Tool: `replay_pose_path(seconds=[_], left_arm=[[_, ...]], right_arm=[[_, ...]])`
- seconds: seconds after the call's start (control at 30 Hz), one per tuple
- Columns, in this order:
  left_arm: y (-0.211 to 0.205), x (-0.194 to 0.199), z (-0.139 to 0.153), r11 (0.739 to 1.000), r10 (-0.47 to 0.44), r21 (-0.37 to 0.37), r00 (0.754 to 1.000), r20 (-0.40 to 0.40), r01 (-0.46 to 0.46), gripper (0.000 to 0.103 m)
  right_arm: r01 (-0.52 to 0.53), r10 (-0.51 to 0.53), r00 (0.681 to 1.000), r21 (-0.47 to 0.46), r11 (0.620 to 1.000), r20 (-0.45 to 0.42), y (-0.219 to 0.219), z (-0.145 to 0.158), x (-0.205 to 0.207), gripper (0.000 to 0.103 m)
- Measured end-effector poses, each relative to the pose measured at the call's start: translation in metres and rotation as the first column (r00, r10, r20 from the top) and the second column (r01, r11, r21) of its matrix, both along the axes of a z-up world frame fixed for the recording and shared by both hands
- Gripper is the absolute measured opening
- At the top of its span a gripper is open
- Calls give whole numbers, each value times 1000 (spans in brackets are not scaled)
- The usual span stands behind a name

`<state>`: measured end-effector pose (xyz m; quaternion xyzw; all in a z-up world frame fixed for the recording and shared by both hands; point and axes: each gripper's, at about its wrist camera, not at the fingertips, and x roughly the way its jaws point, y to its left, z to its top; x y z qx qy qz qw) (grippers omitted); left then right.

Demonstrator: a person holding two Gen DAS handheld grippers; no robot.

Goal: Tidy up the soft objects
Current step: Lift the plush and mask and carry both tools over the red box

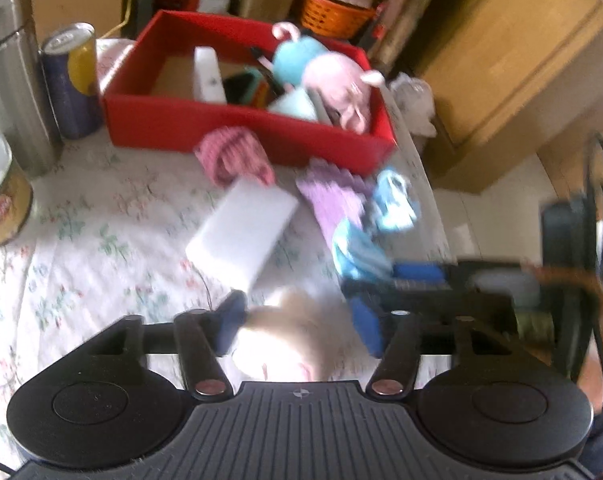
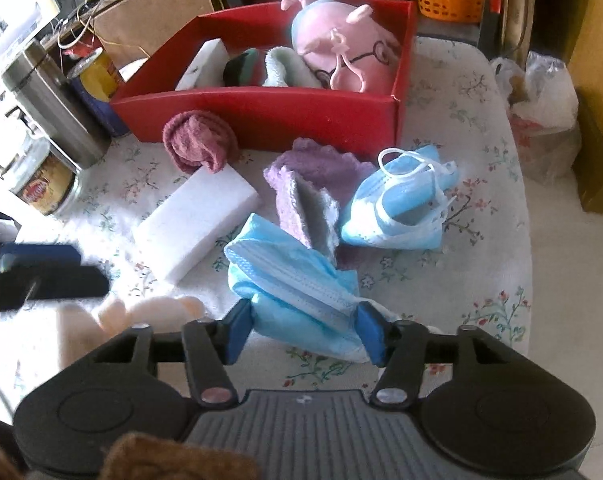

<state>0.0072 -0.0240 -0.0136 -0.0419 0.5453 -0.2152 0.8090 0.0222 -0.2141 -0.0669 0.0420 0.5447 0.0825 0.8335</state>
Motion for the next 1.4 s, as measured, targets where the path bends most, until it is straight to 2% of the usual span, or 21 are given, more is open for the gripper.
replay_pose_path(seconds=[0.07,0.17,0.2,0.23,0.33,0.5,0.67,0.8,1.1,1.4], left_arm=[[-5,-8,-8,999,-32,28,999,-9,32,74],[-13,-12,-31,994,-26,109,999,-36,29,71],[-15,-12,-38,991,-25,129,998,-55,32,61],[-15,-12,-44,990,-19,140,997,-77,29,58],[-11,-11,-46,994,-21,106,995,-94,31,54],[-12,-15,-41,988,-52,143,996,-70,61,51],[-9,-19,-32,989,-54,138,997,-53,61,50],[-4,-18,-26,991,-33,127,999,-40,38,49],[11,-11,0,998,35,54,999,13,-35,49],[10,-5,16,996,65,54,995,75,-69,49]], right_arm=[[-3,3,1000,-12,1000,-2,2,-3,1,34],[6,-6,1000,-16,1000,-5,2,-10,4,35],[13,-13,1000,-16,1000,-10,3,-12,5,35],[16,-17,1000,-19,1000,-12,4,-13,6,35],[14,-14,1000,-27,1000,-1,4,-11,4,29],[34,-34,999,4,999,-7,-2,-9,2,13],[47,-47,999,71,996,-2,-9,4,-8,7],[69,-72,997,129,989,16,-10,15,-19,5],[68,-83,995,253,965,49,-4,39,-42,4],[43,-78,990,282,958,114,3,60,-45,4]])
